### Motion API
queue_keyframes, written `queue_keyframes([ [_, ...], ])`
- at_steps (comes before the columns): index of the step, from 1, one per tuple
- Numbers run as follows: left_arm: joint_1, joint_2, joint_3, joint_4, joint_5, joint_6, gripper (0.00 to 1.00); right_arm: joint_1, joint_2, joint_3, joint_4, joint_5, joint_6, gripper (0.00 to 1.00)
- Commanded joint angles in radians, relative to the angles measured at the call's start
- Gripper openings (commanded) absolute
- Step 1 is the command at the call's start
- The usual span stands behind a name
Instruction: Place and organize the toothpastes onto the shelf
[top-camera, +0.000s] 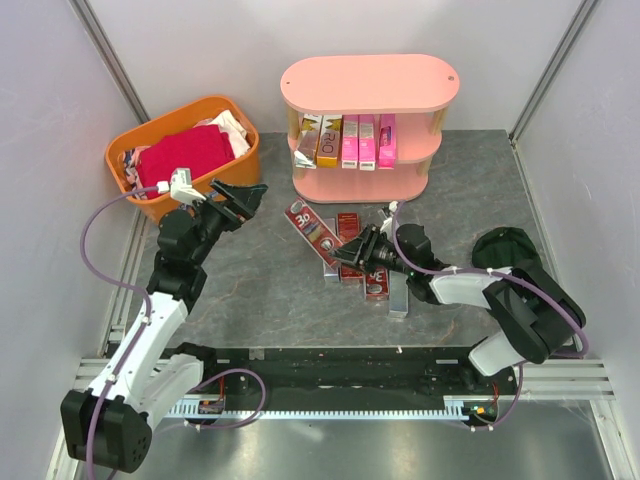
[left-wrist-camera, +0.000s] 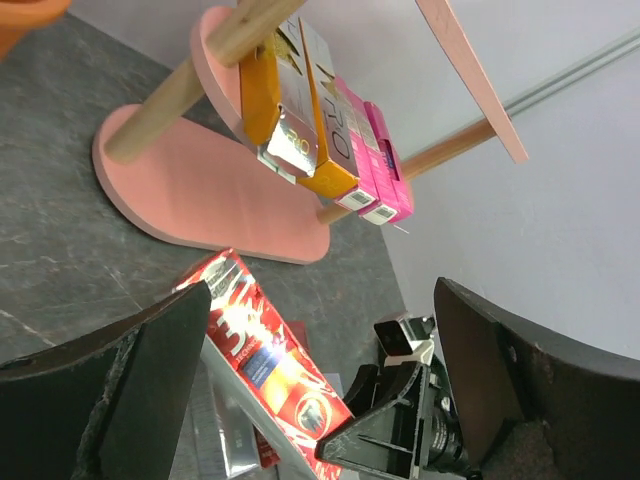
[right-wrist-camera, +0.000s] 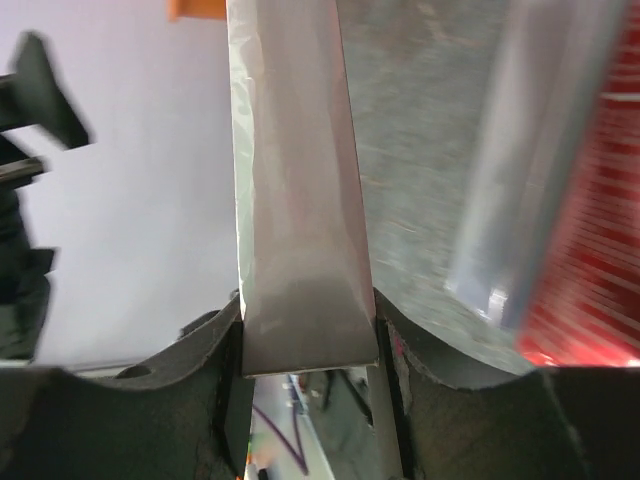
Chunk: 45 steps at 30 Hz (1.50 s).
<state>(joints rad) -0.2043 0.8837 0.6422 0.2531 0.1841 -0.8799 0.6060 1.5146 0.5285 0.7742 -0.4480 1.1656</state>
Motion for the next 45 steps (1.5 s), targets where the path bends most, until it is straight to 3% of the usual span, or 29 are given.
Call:
queue_keyframes([
  [1,0.002,-0.031,0.034,-0.072,-0.077,0.101,1.0,-0.037,-0.085,-0.004,-0.082,0.018,-0.095,0.03],
  [11,0.002,0.018,0.031,-0.035,-0.048,0.079,1.0,-0.124,-0.114,-0.016,-0.155,0.094,-0.142,0.0],
  [23,0.002,0.023,0.031,-0.015,-0.035,0.075,1.0,-0.353,0.001,0.016,0.031,0.092,-0.077,0.0],
  [35,0.002,0.031,0.036,-0.002,-0.017,0.073,1.0,-0.471,0.232,0.117,0.197,0.138,0.008,0.0],
  [45,0.002,0.038,0.047,0.0,-0.005,0.073,1.0,-0.554,0.398,0.31,0.116,0.124,0.02,0.01],
])
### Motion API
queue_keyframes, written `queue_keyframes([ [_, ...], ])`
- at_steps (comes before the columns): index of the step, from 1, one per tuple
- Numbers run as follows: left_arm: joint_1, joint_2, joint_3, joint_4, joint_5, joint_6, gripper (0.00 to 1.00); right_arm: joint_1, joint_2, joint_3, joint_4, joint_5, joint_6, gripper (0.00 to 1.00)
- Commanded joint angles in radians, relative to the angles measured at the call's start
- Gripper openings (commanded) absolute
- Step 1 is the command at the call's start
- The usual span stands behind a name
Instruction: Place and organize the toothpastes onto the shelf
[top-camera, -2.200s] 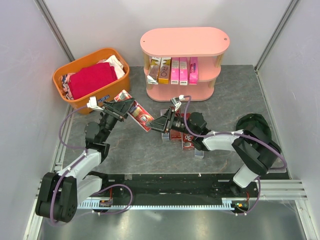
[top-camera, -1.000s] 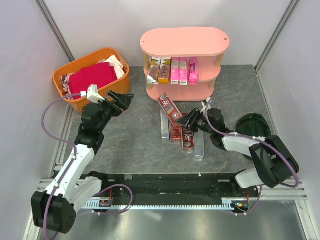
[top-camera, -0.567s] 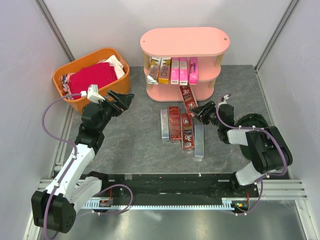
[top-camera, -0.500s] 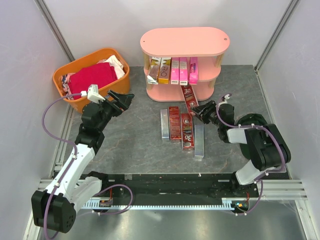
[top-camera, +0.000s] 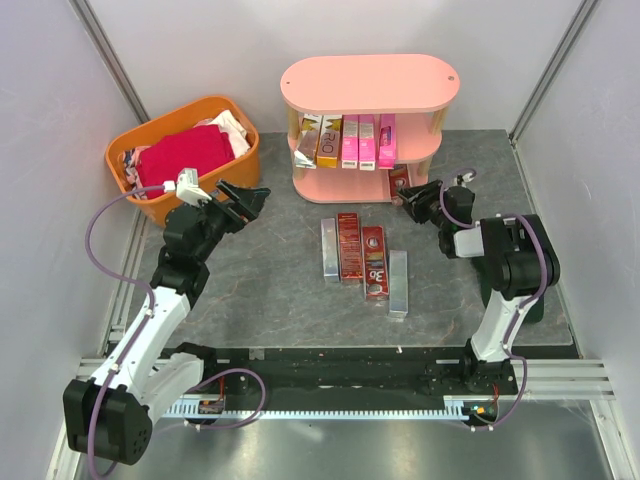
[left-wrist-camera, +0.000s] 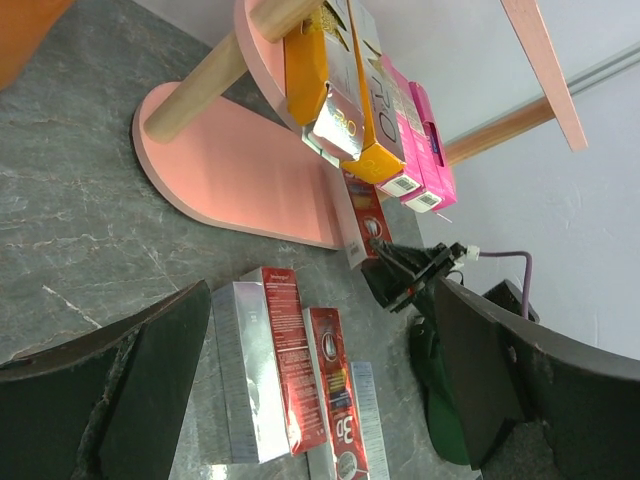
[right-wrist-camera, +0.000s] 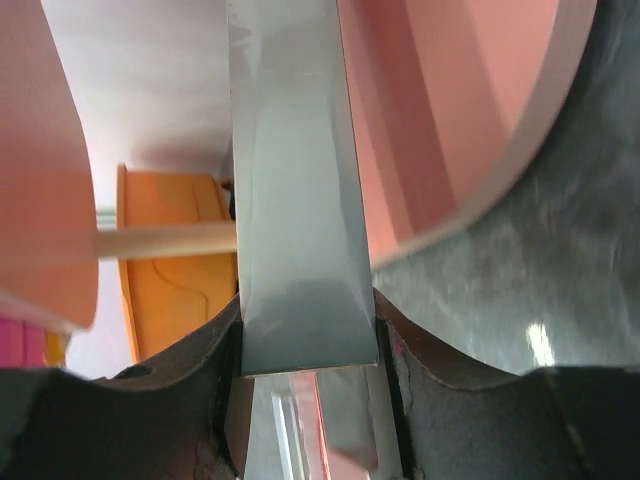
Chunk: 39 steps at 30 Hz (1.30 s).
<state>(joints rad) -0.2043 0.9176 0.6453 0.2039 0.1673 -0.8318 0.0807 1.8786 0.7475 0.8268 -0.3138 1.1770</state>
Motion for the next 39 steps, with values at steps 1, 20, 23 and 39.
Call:
queue_keyframes([
  [1,0.003,0.006,0.042,0.052,0.015,0.025,1.0,-0.038,0.043,0.111,0.061,-0.01,0.009,0.01],
  [20,0.002,0.03,0.04,0.063,0.032,0.007,1.0,-0.076,0.093,0.141,-0.089,-0.027,-0.013,0.49],
  [23,0.003,0.041,0.042,0.061,0.034,0.002,1.0,-0.102,0.064,0.131,-0.121,-0.025,-0.028,0.64],
  [39,0.002,0.173,0.063,0.103,0.147,0.014,1.0,-0.104,-0.048,0.066,-0.172,-0.051,-0.068,0.98],
])
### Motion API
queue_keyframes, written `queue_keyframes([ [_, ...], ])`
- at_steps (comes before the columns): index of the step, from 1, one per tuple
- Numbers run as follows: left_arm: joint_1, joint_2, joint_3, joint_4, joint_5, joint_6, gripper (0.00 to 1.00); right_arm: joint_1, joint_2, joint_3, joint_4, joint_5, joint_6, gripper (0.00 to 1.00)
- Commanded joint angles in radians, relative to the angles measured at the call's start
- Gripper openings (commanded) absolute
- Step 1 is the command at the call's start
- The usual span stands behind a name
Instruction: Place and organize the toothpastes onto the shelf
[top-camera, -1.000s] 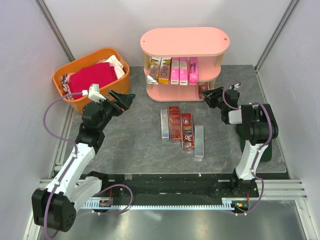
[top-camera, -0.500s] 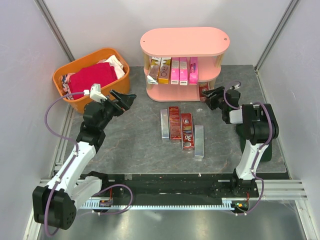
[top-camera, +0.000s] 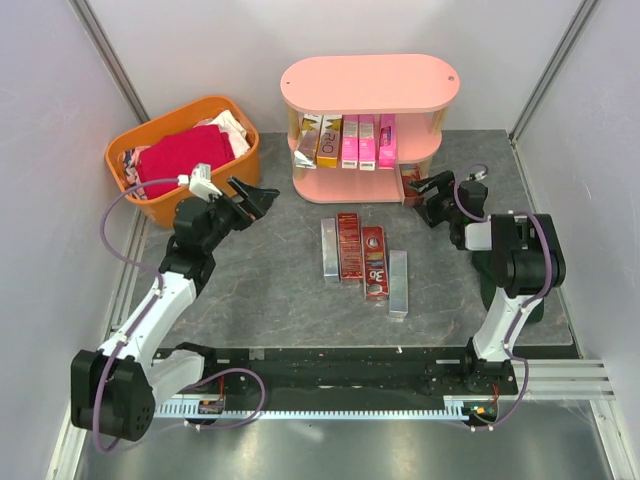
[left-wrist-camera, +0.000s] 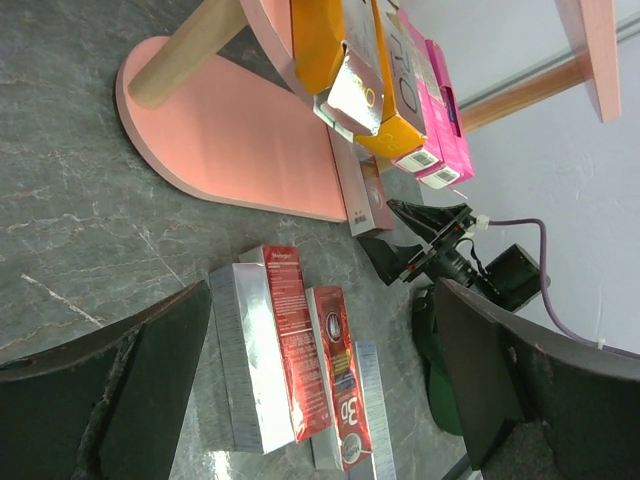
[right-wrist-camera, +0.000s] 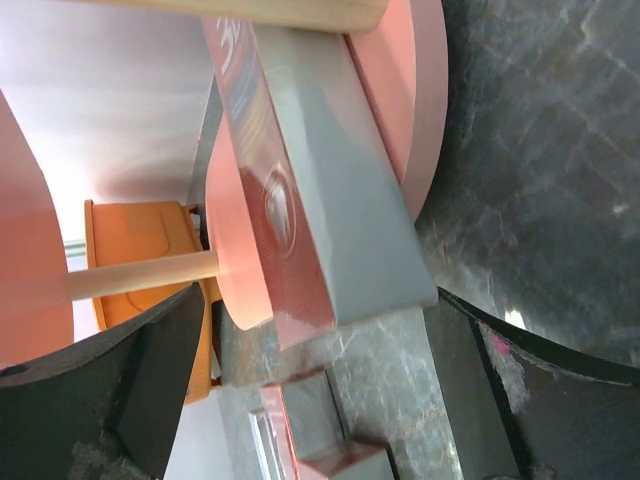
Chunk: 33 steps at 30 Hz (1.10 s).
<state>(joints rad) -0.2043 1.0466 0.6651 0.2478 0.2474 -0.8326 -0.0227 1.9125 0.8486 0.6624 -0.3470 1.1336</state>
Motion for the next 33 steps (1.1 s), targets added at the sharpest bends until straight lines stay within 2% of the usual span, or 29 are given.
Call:
queue_keyframes([
  [1,0.0,0.059,0.042,0.064,0.076,0.013,0.99,0.0,-0.095,-0.042,-0.015,-0.02,-0.028,0.98],
  [6,-0.039,0.14,0.041,0.077,0.099,0.02,0.93,0.009,-0.188,-0.091,-0.067,-0.009,-0.058,0.98],
  [9,-0.115,0.184,0.03,0.079,0.063,0.038,0.89,0.041,-0.245,-0.098,-0.122,0.012,-0.096,0.98],
  [14,-0.267,0.344,0.028,0.128,-0.003,0.053,0.84,0.116,-0.328,-0.094,-0.242,0.061,-0.188,0.98],
  [18,-0.328,0.467,0.14,0.119,0.004,0.076,0.83,0.153,-0.412,-0.118,-0.332,0.092,-0.251,0.98],
  [24,-0.423,0.639,0.31,0.005,-0.046,0.135,0.81,0.165,-0.49,-0.18,-0.388,0.1,-0.305,0.98],
  [28,-0.484,0.711,0.387,-0.041,-0.097,0.164,0.8,0.164,-0.515,-0.21,-0.406,0.095,-0.319,0.98],
  [33,-0.511,0.794,0.488,-0.139,-0.164,0.181,0.8,0.165,-0.521,-0.235,-0.409,0.083,-0.322,0.98],
])
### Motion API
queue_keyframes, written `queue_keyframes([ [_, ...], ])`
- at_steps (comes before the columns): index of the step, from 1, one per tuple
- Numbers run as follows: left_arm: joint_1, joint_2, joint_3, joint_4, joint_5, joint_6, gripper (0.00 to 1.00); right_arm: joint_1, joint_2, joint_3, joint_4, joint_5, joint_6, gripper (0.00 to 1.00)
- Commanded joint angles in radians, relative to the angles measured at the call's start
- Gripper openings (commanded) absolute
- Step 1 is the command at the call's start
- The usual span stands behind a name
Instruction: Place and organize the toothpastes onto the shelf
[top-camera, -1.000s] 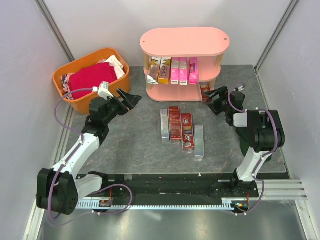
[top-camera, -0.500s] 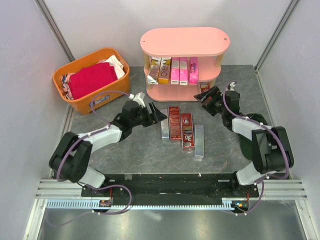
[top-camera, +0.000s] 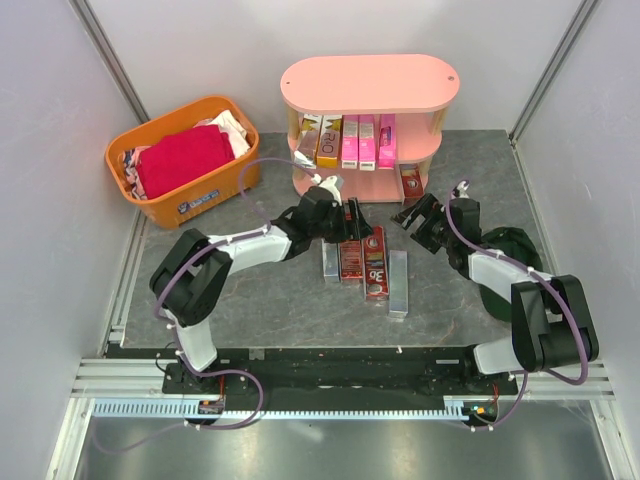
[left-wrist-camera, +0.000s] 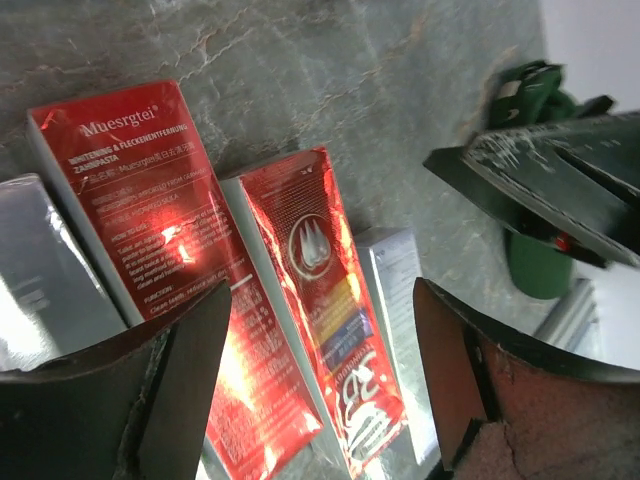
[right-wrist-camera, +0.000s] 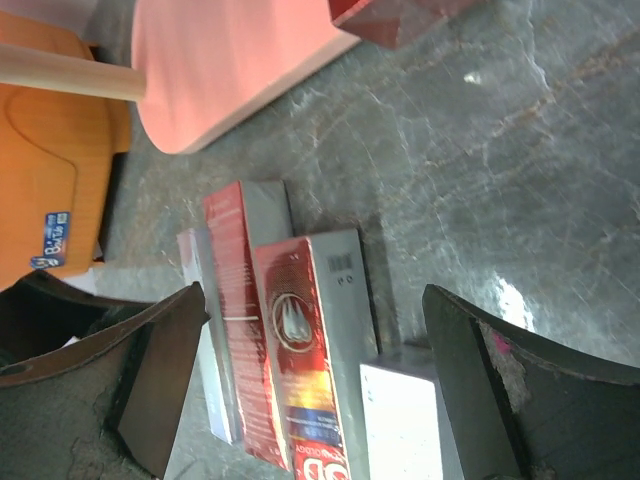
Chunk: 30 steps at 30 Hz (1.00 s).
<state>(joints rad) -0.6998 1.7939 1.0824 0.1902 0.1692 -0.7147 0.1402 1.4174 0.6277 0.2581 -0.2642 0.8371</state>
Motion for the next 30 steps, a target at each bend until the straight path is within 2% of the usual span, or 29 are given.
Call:
queue_keyframes([
  [1,-0.018,0.068,0.079,-0.092,-0.098,0.063,0.8,0.002,-0.026,-0.016,-0.006,-0.004,-0.027,0.98],
  [9,-0.027,0.105,0.125,-0.184,-0.256,0.067,0.79,0.002,-0.009,-0.026,0.001,-0.018,-0.032,0.98],
  [13,-0.03,0.134,0.16,-0.283,-0.31,0.075,0.79,0.001,0.003,-0.025,0.003,-0.024,-0.035,0.98],
  [19,-0.033,0.217,0.252,-0.388,-0.329,0.09,0.78,0.002,0.018,-0.028,0.007,-0.03,-0.036,0.98],
  [30,-0.033,0.248,0.277,-0.52,-0.467,0.101,0.77,0.001,0.034,-0.033,0.017,-0.043,-0.036,0.98],
])
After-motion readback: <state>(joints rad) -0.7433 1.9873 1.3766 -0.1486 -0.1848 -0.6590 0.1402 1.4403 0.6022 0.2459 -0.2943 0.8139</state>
